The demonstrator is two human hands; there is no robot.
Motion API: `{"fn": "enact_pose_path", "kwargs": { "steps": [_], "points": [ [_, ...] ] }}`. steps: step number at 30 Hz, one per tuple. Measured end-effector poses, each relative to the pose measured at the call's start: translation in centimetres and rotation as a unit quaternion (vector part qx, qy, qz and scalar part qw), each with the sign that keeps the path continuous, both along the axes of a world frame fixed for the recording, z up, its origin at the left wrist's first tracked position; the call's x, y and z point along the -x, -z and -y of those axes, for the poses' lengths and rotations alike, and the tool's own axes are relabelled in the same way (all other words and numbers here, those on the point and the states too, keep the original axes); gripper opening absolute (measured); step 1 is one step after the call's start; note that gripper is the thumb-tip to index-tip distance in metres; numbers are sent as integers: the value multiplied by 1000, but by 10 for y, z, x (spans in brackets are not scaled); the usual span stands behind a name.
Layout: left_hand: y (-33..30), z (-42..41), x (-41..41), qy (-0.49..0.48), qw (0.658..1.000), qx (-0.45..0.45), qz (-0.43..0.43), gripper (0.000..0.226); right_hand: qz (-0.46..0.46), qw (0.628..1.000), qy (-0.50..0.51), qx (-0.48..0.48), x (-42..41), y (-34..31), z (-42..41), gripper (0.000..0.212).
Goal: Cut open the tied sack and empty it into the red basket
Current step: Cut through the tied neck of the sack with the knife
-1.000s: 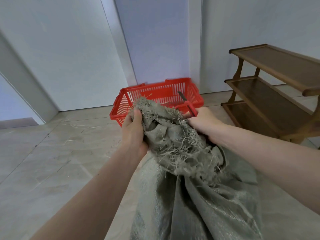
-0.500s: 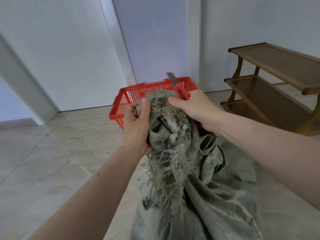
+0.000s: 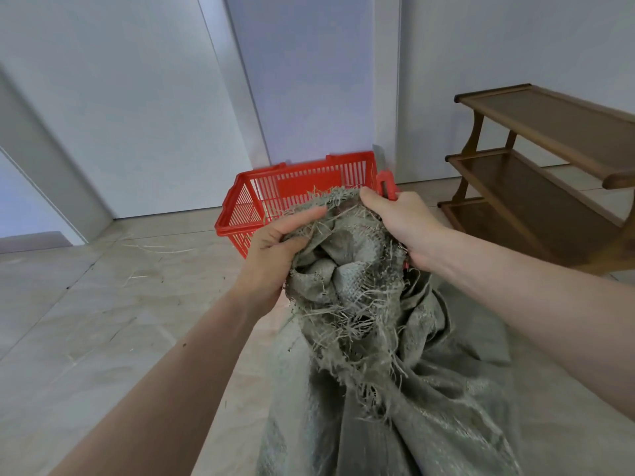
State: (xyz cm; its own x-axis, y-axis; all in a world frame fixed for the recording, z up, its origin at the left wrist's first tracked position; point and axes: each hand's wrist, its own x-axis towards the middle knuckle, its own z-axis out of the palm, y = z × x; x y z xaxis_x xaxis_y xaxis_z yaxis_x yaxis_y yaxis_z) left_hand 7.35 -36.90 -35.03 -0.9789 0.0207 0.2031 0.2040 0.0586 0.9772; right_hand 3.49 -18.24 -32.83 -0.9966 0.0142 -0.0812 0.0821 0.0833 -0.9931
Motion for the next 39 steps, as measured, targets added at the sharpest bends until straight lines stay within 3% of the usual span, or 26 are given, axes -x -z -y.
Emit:
{"fn": "enact_pose_path", "kwargs": {
  "steps": [2, 4, 6, 8, 11, 14, 17, 19, 22, 25, 30, 39],
  "points": [
    [-1, -2, -1, -8, 1000, -4, 22, 46, -8, 1000, -4, -21, -1, 1, 1, 39],
    [-2, -3, -2, -17, 999, 39, -9, 37, -16, 1000, -8, -25, -1, 1, 2, 37],
    [0, -2, -2, 18, 996, 70, -53, 55, -19, 1000, -7, -15, 1, 2, 3, 34],
    [1, -2, -1, 53, 990, 104, -78, 57, -23, 1000, 6, -4, 3, 3, 3, 34],
    [6, -3, 3, -25, 974, 209, -87, 38, -47, 997, 43, -36, 8, 6, 4, 45],
    [7, -5, 6, -124, 959, 243, -77, 31, -91, 992, 64, -66, 9, 9, 5, 50],
    [4, -4, 6, -133, 953, 264, -69, 19, -117, 988, 56, -90, 8, 7, 1, 28],
    [4, -1, 6, -119, 954, 265, -70, 11, -137, 986, -14, -91, 5, 0, -3, 16],
    [2, 0, 6, -104, 958, 256, -74, 18, -129, 976, -146, -100, -2, -8, -8, 26],
    [1, 0, 7, -104, 962, 237, -87, 21, -105, 964, -211, -125, -2, -6, -12, 29],
    [3, 3, 10, -88, 968, 222, -81, 19, -110, 964, -192, -147, 10, -1, -22, 17],
    [11, 8, 7, -47, 961, 217, -167, 15, -113, 972, -155, -139, 22, 7, -29, 32]
  ]
}}
